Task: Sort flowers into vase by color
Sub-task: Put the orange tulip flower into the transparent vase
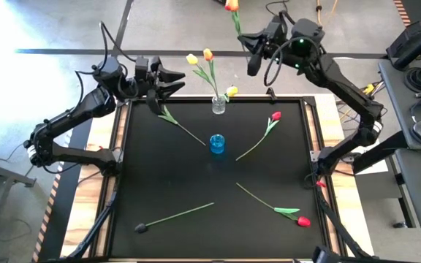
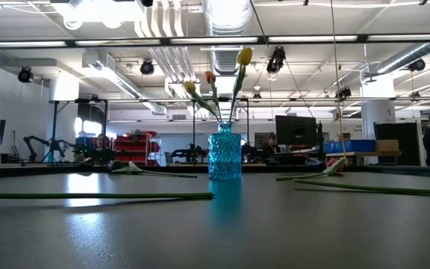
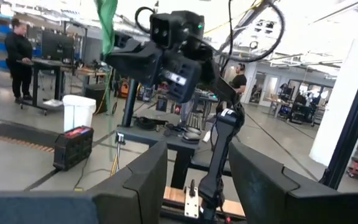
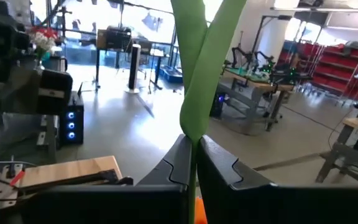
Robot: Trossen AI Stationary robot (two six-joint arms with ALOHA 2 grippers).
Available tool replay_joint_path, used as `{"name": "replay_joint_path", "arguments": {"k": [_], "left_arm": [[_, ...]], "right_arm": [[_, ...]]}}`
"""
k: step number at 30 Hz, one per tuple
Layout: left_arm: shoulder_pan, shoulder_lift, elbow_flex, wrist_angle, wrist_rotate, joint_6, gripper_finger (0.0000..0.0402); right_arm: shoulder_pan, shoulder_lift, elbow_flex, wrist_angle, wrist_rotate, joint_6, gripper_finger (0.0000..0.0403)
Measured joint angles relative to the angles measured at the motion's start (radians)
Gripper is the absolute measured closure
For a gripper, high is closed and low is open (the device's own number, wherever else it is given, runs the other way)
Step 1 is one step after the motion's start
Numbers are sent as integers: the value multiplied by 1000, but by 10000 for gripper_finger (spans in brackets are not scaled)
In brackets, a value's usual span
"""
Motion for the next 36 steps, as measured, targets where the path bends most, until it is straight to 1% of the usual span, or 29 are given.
{"name": "replay_joint_path", "arguments": {"k": [5,7,10,12,14,18,24,27,30,36], "left_arm": [[0,-9,-1,-39,0,-16,244],[0,-14,-1,-41,-1,-24,244],[0,-26,-1,-42,-4,-32,244],[0,-36,-1,-43,-15,-43,244],[0,-46,-1,-51,-26,-48,244],[0,-64,-1,-66,-28,-52,246],[0,-72,-1,-78,-48,-53,247],[0,-72,-1,-79,-51,-53,247],[0,-71,-1,-79,-51,-57,247],[0,-72,-1,-79,-51,-62,247]], "right_arm": [[-68,-49,-237,241,-57,38,393],[-107,-68,-332,376,-100,75,394],[-182,-81,-480,627,-174,188,394],[-227,-68,-566,766,-215,273,394],[-254,-46,-633,866,-251,342,394],[-260,15,-720,1041,-289,441,394],[-247,137,-753,1257,-288,545,394],[-238,201,-717,1275,-290,550,394],[-228,269,-672,1290,-316,555,394],[-218,364,-608,1298,-335,553,394]]}}
